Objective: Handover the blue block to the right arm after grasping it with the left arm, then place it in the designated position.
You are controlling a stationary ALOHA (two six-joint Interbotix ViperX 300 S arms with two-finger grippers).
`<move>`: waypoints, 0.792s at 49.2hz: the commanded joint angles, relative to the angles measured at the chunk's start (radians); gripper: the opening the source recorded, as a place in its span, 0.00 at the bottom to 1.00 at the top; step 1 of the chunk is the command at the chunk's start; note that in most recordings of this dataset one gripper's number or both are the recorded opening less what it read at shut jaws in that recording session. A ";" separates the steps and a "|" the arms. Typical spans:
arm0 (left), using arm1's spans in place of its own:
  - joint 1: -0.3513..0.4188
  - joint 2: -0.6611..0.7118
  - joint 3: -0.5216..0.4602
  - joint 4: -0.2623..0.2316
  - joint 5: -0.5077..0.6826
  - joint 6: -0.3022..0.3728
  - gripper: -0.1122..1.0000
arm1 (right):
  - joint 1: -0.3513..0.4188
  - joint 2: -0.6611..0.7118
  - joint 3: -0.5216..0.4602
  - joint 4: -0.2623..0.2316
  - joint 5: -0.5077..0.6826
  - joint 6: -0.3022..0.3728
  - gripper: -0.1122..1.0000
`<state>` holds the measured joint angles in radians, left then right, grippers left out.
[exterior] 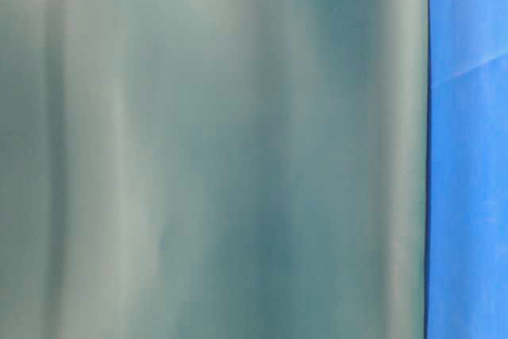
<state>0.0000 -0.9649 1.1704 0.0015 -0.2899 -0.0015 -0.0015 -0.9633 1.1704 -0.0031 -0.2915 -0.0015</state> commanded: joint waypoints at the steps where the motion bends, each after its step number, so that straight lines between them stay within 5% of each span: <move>1: 0.002 0.008 -0.009 0.002 -0.006 -0.017 0.10 | 0.003 0.009 -0.018 0.005 -0.006 0.005 0.11; 32: 0.000 0.002 -0.009 0.002 -0.006 -0.025 0.11 | 0.003 0.014 -0.032 0.002 0.052 0.005 0.08; 35: 0.002 0.003 -0.009 0.002 -0.006 -0.025 0.13 | 0.003 0.014 -0.032 0.005 0.052 0.006 0.13; 39: 0.002 0.003 -0.009 0.002 -0.005 -0.025 0.29 | 0.000 0.014 -0.034 0.009 0.052 0.011 0.27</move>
<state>-0.0015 -0.9664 1.1704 0.0031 -0.2899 -0.0261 -0.0015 -0.9572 1.1658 -0.0015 -0.2362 0.0046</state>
